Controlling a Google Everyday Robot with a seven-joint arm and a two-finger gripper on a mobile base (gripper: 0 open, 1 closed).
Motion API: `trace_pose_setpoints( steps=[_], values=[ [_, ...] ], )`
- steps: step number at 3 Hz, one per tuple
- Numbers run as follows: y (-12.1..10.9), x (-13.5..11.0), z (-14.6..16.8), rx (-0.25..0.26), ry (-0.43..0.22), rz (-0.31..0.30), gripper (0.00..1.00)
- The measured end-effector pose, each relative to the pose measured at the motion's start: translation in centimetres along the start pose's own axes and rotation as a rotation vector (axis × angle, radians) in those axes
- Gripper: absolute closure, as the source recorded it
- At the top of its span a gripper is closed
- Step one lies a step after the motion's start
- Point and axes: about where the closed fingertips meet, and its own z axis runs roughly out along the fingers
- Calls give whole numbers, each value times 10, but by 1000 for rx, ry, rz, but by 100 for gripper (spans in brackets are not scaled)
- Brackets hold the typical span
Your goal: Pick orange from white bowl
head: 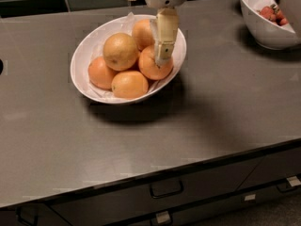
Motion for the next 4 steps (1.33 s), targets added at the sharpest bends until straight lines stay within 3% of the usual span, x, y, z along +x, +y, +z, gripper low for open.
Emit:
trace_pose_setpoints(
  steps=[1, 2, 3, 4],
  values=[
    [-6, -5, 16, -30, -23, -13, 0],
    [-9, -10, 27, -59, -44, -20, 18],
    [-10, -15, 34, -82, -61, -25, 24],
    [-14, -21, 42, -100, -78, -36, 24]
  ],
)
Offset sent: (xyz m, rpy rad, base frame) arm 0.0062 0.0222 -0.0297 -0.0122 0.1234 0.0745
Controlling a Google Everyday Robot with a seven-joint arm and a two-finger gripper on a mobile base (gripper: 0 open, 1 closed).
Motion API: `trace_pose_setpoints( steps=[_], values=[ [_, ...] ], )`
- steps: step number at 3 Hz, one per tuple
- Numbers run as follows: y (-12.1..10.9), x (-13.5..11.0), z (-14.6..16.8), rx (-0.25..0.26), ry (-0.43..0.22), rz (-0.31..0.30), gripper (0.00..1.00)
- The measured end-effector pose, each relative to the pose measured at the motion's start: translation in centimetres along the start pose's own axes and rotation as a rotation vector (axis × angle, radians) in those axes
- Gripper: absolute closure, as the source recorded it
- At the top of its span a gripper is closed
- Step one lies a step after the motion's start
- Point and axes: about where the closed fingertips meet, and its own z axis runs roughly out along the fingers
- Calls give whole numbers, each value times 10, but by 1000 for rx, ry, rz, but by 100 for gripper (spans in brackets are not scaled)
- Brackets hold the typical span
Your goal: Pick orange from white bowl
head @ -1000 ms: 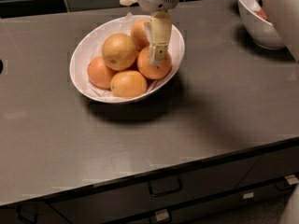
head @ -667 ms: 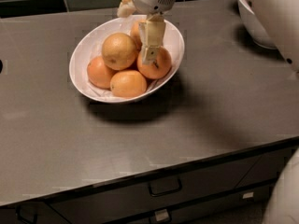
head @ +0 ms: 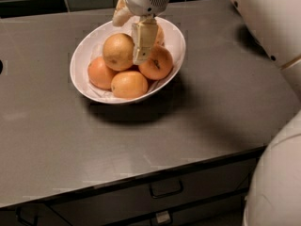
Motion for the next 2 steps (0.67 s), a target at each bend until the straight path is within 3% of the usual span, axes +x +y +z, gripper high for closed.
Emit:
trace_pose_setpoints(
  steps=[2],
  values=[
    [-13, -12, 18, -31, -36, -34, 24]
  ],
)
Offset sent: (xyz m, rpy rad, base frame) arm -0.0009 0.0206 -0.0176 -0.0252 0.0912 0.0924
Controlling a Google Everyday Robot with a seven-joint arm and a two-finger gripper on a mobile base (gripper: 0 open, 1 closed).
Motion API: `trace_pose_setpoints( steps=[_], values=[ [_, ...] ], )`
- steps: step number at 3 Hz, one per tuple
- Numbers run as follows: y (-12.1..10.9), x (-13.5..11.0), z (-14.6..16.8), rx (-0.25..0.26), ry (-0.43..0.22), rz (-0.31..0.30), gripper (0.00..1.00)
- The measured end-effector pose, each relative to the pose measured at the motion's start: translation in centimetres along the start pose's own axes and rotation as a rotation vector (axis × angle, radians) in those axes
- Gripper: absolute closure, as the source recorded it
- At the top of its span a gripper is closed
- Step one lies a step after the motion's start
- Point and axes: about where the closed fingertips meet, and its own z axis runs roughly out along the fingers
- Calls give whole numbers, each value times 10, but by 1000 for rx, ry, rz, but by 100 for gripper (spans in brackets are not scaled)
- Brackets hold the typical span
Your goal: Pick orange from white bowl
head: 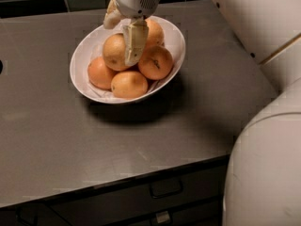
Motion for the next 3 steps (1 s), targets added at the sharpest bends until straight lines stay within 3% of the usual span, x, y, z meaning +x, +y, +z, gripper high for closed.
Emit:
trace_pose_setpoints(
  steps=[3],
  values=[
    [-3, 6, 22, -37, -45, 8, 23]
  ],
)
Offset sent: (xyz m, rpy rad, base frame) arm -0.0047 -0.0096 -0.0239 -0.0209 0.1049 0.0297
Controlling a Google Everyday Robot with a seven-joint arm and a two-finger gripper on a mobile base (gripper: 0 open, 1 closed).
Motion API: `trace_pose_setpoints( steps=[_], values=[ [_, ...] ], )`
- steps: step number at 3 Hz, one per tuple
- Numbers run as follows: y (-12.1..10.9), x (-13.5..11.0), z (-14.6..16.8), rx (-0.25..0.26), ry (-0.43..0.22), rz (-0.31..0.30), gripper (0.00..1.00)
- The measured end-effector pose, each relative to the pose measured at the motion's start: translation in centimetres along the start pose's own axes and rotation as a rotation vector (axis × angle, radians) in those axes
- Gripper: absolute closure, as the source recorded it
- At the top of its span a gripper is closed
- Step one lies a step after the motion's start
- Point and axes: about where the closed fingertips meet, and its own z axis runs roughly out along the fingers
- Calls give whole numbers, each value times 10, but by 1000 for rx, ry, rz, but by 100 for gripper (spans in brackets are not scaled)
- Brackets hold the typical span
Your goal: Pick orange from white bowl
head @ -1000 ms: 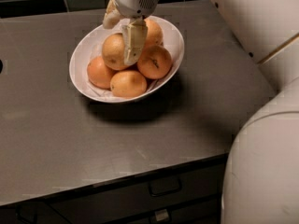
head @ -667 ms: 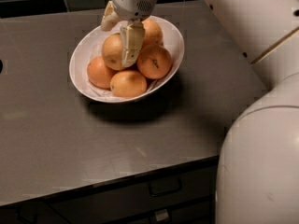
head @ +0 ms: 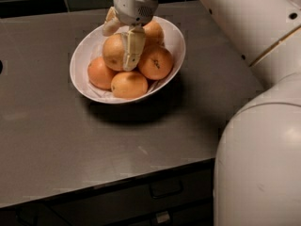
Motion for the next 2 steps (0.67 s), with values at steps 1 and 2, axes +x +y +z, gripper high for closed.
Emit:
trace_pose_setpoints(
  steps=[1, 2],
  values=[
    [1, 1, 7, -14, -11, 2, 23],
    [2, 2, 15, -28, -21, -1, 22]
  ],
)
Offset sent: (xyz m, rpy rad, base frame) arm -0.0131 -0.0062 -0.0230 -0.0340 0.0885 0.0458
